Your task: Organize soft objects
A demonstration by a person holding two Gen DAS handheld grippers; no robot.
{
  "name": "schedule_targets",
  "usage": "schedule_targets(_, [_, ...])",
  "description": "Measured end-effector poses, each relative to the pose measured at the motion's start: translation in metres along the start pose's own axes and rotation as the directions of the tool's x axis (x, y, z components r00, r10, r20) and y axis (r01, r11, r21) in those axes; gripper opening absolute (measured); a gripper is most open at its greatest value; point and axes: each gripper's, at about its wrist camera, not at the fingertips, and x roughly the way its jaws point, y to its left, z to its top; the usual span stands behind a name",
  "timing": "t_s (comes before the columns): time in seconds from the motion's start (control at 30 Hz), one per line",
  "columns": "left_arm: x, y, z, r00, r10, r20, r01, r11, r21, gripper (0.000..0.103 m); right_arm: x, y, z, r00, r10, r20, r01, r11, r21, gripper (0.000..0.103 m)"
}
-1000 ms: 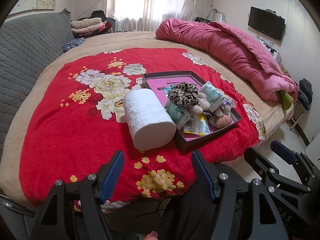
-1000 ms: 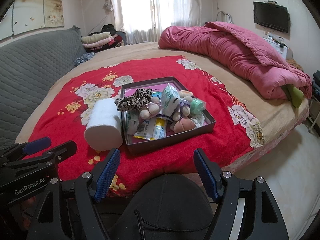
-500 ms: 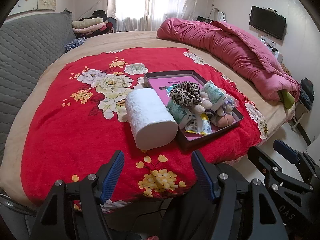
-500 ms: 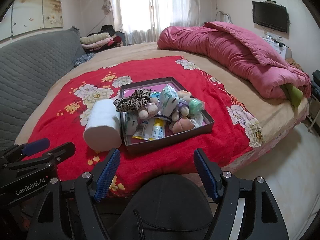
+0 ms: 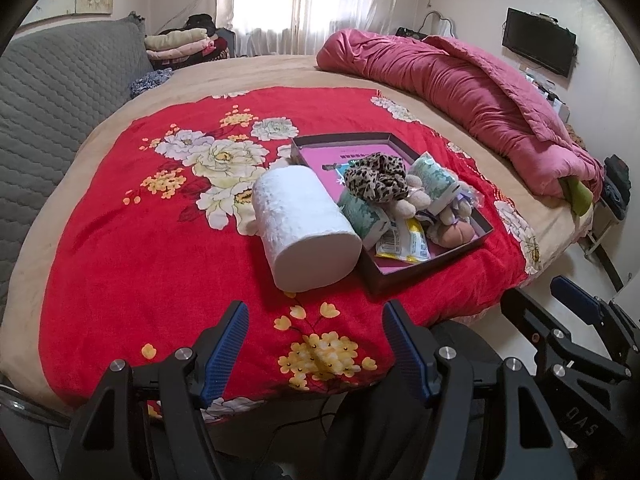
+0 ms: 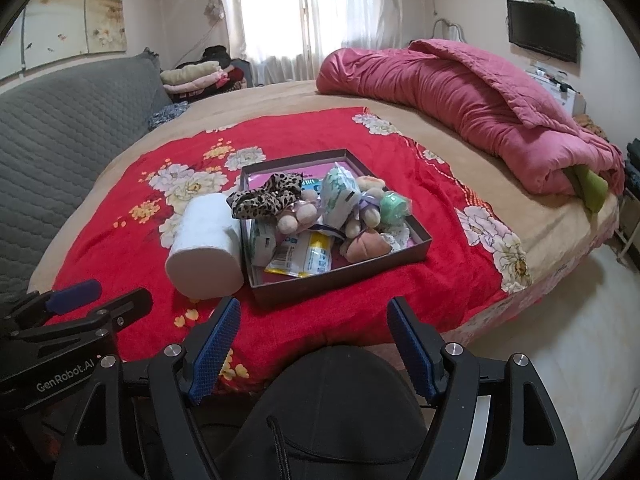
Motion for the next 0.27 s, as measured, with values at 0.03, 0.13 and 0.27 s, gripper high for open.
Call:
schedule_targets(0.03, [0.002,-0.001,0.001,1.000,0.000,-0.004,0.000,1.000,0.001,0.069,0.001,0.001,0.000,1.000,-0.006,0.002,0.006,1.000,-0.009,0.077])
schedule_targets(0.13, [0.008,0.000,0.000,1.000,0.001,-0.017,-0.001,1.000,0.001,0.069,0.004,0.004,0.002,1.000,0.006,0.001,-0.006,1.000,-0.023,0.077])
schedule_targets(0.27, [0.017,0.001,-0.001,0.999,-0.017,-0.035,0.017,1.000,-0.002,0.069,0.014,0.001,0.002,1.000,0.005,-0.029,-0.006,1.000,-0.020,0.077])
